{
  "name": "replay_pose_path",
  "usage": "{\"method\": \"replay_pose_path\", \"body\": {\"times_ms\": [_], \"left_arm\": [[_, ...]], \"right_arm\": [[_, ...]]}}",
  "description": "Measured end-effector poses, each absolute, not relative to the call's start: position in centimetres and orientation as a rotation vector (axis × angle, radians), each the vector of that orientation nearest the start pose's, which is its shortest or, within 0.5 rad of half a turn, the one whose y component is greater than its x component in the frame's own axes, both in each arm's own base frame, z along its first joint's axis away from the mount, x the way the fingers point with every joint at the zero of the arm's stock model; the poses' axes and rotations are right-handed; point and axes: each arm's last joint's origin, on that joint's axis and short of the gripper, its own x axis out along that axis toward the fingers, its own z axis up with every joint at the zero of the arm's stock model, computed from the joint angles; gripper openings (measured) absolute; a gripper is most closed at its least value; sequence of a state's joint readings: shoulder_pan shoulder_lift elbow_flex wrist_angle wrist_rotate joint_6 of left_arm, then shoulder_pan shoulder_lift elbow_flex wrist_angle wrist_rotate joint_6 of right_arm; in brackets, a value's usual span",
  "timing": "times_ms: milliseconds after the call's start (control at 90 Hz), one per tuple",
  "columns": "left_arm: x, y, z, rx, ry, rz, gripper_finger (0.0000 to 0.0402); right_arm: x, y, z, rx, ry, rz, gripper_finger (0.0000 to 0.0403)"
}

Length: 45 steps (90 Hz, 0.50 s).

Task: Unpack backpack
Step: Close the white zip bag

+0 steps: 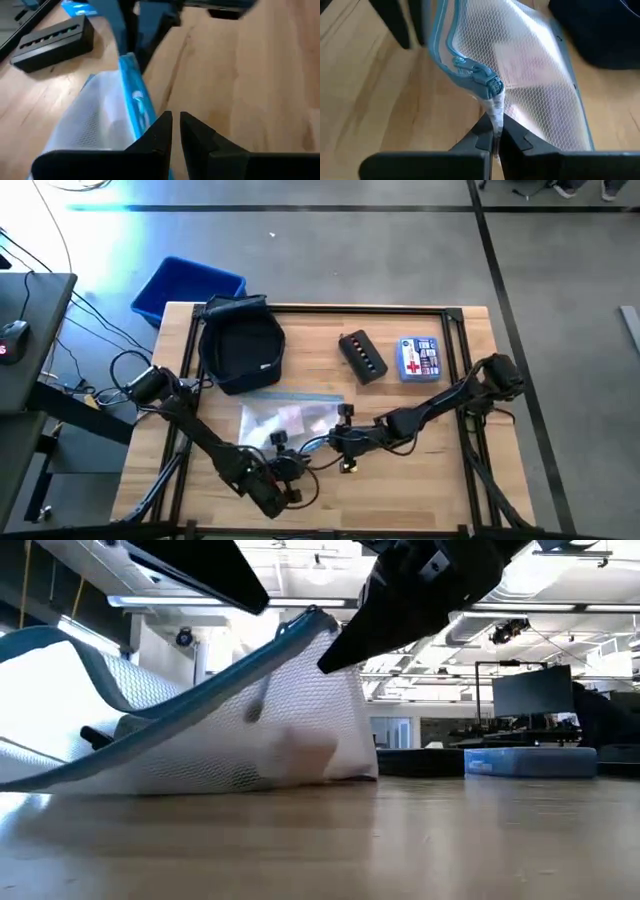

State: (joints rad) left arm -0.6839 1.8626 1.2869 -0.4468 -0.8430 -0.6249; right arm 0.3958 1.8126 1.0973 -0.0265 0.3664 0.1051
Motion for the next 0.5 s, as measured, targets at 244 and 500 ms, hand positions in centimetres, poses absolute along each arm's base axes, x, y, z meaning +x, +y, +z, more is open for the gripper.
{"method": "replay_pose_path", "body": {"times_ms": [244,500], "left_arm": [[32.2,-20.3,19.8,0.094,0.674,0.389,0.0017],[32.2,-19.7,19.7,0.095,0.698,0.416,0.0017]], "right_arm": [[35.2,13.6,18.0,-0.176,0.687,-0.011,0.0],[35.1,13.8,18.0,-0.18,0.688,-0.006,0.0]]}}
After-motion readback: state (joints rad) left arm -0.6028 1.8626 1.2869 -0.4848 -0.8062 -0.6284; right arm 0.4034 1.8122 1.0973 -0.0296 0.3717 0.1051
